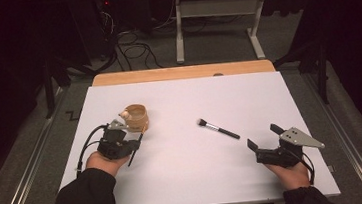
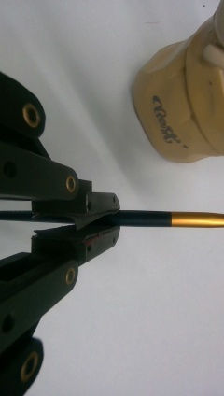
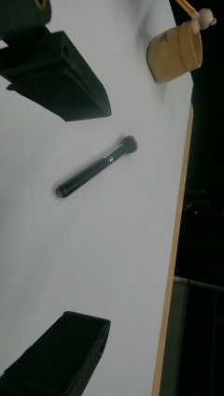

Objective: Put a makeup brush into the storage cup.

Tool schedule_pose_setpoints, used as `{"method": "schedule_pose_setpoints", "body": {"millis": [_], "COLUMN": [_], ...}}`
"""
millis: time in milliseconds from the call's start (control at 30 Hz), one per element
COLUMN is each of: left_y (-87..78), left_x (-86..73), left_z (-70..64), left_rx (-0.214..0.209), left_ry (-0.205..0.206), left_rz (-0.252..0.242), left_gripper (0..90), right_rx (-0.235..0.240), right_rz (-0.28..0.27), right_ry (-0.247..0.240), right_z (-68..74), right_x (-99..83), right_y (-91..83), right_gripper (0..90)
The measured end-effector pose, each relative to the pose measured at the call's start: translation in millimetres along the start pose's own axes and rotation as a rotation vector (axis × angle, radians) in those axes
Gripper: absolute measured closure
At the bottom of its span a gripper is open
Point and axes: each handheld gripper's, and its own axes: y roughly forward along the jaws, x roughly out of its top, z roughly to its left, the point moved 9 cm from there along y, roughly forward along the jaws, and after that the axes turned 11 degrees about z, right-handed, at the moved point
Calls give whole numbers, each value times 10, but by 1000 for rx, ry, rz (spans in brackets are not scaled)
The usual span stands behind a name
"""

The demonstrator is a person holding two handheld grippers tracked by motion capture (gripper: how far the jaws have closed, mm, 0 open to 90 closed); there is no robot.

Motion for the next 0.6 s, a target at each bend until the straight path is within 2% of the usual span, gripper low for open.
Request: {"method": "schedule_pose_setpoints", "body": {"millis": [67,133,367,600], "left_y": [-9,-21,-28,-43], "left_x": [9,29,44,34], "left_z": [1,-7,-25,-55], "left_rx": [13,-1,-23,-28], "left_ry": [5,-8,-28,-15], "left_rz": [-28,-73,-182,-253], "left_gripper": [832,832,832,832], "right_rx": [0,1,-2,-4], "right_rz": [0,1,-3,-7], "right_ry": [0,-3,-2,-4], "right_z": [1,0,-4,-2], "right_x": [-1,-2,3,6], "right_y": [0,4,0,-4], "right_gripper": [22,22,26,25]}}
